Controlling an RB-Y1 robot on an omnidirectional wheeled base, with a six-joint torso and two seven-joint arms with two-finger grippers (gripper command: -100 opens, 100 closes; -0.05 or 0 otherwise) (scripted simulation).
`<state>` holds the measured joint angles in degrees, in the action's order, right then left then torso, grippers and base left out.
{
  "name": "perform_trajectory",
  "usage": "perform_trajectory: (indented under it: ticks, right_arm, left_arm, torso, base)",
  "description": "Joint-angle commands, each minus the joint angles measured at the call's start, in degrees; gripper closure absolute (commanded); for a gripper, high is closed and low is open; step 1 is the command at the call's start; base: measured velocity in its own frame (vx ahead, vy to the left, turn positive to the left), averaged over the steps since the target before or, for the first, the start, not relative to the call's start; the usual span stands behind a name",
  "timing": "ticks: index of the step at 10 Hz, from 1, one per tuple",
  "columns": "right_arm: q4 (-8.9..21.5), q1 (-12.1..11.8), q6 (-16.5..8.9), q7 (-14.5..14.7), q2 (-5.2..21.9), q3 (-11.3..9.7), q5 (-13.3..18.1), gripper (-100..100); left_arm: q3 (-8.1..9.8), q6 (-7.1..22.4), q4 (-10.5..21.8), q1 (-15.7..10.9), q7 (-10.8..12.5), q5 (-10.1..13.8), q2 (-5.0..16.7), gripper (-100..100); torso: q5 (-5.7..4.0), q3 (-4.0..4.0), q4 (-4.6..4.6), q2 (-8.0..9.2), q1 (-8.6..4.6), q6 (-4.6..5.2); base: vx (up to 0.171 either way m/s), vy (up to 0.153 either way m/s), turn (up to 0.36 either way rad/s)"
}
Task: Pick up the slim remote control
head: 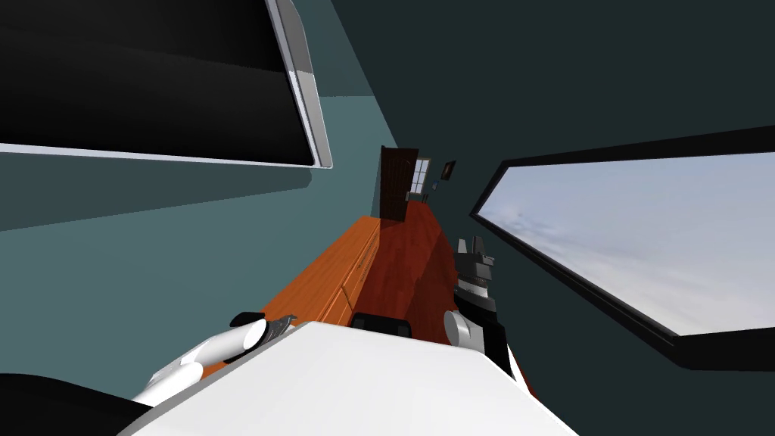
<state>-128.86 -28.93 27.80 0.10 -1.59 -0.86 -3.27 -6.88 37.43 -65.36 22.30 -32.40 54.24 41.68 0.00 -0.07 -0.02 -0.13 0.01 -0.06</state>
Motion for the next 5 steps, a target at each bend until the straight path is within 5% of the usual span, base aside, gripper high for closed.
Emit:
perform_trajectory:
  ticks: [1,5]
  right_arm:
    - [0.0,0.0,0.0,0.0,0.0,0.0,0.0,0]
    - [0.0,0.0,0.0,0.0,0.0,0.0,0.0,0]
  left_arm:
    - [-0.45,2.4,2.2,-0.3,-0.8,1.7,0.6,-100]
    - [-1.78,6.6,7.0,-1.1,-2.4,5.1,0.7,-100]
  torso:
    - [0.00,0.00,0.00,0.00,0.00,0.00]
    - [0.04,-0.09,-0.03,-0.15,0.18,-0.01]
  base:
    - [0.055,0.034,-0.163]
    - [0.064,0.069,-0.090]
